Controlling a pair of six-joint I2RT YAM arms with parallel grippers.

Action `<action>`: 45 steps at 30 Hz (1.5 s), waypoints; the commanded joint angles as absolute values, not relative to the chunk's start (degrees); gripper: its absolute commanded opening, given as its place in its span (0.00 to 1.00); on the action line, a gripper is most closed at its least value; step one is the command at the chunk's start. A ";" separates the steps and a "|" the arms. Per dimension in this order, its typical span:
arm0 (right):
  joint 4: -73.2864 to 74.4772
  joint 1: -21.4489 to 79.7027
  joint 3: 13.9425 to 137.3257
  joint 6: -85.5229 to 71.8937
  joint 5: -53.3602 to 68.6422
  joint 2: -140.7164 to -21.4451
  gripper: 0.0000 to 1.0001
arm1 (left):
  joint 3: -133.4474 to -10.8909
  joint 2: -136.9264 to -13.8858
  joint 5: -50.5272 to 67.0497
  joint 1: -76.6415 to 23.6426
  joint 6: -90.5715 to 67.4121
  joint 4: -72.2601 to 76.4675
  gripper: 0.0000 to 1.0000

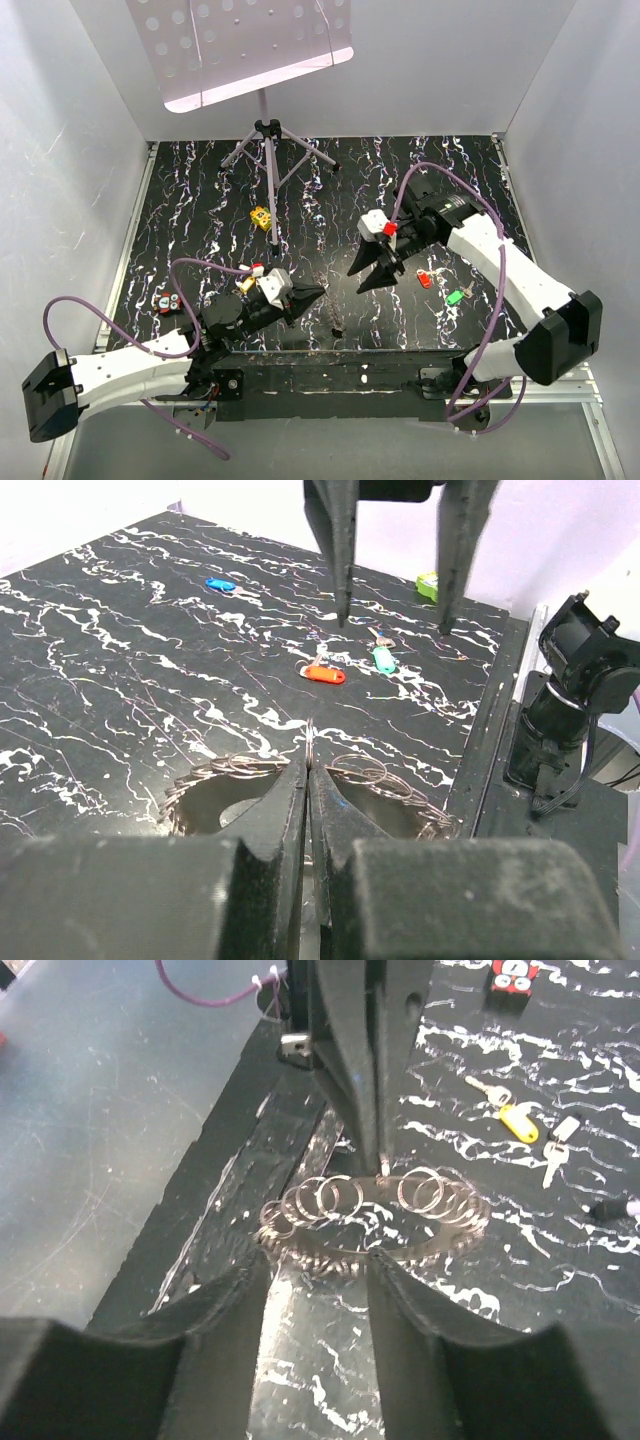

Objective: Put the keys on the keyring

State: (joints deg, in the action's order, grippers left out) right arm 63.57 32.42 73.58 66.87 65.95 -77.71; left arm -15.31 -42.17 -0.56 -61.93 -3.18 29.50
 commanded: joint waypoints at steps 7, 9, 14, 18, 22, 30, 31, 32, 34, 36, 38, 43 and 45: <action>50.46 33.13 73.21 56.70 74.09 -82.79 0.45 | -15.29 -41.75 0.00 -61.70 -5.62 35.77 0.00; 48.96 33.48 72.60 55.20 73.83 -83.32 0.45 | -15.38 -42.45 0.00 -61.70 -5.80 36.47 0.00; 48.60 34.89 72.16 54.76 74.27 -84.11 0.43 | -15.73 -43.85 0.00 -61.70 -5.98 37.18 0.00; 48.60 35.95 71.90 54.93 73.65 -84.90 0.40 | -15.82 -43.94 0.00 -61.70 -5.89 37.70 0.00; 48.52 36.56 71.81 54.93 73.56 -85.52 0.37 | -15.91 -43.77 -0.09 -61.70 -5.80 37.79 0.00; 48.08 37.70 71.98 54.32 73.04 -86.22 0.33 | -15.91 -44.56 0.00 -61.70 -6.06 38.76 0.00; 48.08 37.79 71.98 54.23 72.95 -86.13 0.32 | -16.00 -44.65 0.00 -61.61 -6.15 38.85 0.00; 48.08 37.79 71.98 54.32 72.95 -86.22 0.31 | -16.00 -44.74 0.00 -61.70 -6.15 39.02 0.00; 47.99 38.06 71.90 54.23 72.77 -86.31 0.29 | -16.08 -44.82 0.00 -61.70 -6.33 39.11 0.00; 48.08 38.06 72.07 54.14 72.60 -86.48 0.26 | -16.17 -44.82 0.00 -61.70 -6.33 39.20 0.00; 48.16 38.14 72.07 54.23 72.25 -86.66 0.22 | -16.17 -44.91 0.00 -61.70 -6.42 39.20 0.00; 48.25 38.50 72.33 54.14 71.37 -86.84 0.03 | -16.17 -44.91 -0.09 -61.70 -6.68 39.02 0.00; 48.51 38.58 72.60 54.14 71.02 -86.75 0.01 | -16.17 -44.83 -0.17 -61.70 -6.77 38.85 0.00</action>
State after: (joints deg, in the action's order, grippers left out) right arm 47.92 37.74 72.18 54.35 70.81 -86.70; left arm -14.72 -45.34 0.49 -61.95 -6.68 35.62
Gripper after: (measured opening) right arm 0.037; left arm 0.013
